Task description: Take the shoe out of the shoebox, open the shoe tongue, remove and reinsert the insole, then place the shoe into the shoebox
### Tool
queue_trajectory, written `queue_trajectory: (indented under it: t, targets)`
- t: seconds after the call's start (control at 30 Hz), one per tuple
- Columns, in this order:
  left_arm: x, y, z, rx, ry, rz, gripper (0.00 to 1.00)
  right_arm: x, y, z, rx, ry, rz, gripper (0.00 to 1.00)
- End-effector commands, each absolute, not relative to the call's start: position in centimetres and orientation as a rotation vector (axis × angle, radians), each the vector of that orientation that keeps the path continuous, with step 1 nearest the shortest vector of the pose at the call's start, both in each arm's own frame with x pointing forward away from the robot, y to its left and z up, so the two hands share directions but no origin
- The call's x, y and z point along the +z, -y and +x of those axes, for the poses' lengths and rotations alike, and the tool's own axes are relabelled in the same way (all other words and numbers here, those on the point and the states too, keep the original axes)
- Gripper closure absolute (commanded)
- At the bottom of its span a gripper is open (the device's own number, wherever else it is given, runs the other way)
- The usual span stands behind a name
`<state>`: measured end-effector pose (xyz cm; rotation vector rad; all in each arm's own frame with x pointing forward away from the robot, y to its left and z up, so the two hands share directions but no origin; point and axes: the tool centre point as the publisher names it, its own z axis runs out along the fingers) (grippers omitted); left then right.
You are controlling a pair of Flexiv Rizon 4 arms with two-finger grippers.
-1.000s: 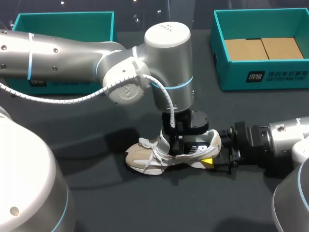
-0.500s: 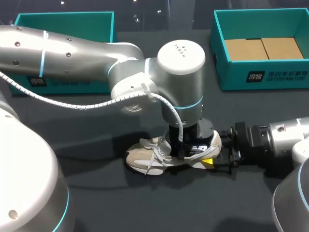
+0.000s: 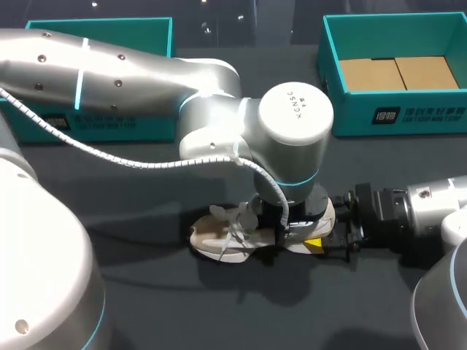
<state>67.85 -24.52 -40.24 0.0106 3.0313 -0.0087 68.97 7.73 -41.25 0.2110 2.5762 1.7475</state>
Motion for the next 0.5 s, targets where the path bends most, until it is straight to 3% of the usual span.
queue_trajectory:
  t: [0.03,0.5]
  targets:
    - [-42.9,24.3,69.1,-0.041,-3.05,-0.01,1.0,-41.1,-7.8,68.9,1.741,-2.58,0.212,1.0]
    - [-39.1,22.9,68.2,-0.485,-3.18,-0.06,1.0,-41.1,-7.8,68.9,1.741,-2.58,0.212,1.0]
